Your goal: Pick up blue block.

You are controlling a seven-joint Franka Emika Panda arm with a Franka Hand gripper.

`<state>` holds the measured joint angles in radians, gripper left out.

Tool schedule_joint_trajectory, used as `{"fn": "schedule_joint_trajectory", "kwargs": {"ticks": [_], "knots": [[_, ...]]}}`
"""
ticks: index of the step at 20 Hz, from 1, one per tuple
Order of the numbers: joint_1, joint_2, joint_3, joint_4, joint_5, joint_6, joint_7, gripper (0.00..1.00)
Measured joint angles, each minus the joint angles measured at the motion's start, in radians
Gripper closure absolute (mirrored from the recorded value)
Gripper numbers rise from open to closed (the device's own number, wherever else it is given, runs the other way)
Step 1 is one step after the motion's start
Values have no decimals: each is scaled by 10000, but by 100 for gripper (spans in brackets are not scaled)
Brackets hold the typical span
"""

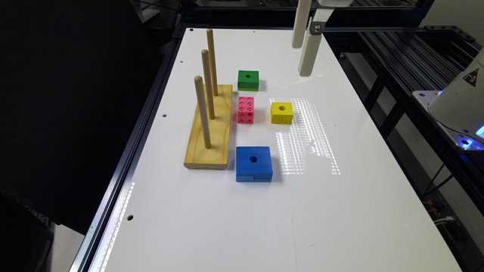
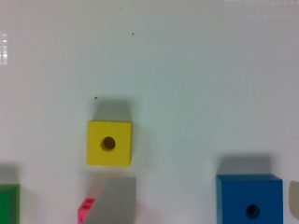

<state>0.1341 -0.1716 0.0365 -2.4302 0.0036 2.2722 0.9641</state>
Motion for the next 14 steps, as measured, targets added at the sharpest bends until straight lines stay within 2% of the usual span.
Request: {"fn": "schedule_joint_trajectory", "kwargs": {"ticks": [6, 14], "knots": [[1, 0, 20, 3, 0, 0, -8, 0], [4, 41, 227, 163, 6, 15, 4, 0]]}}
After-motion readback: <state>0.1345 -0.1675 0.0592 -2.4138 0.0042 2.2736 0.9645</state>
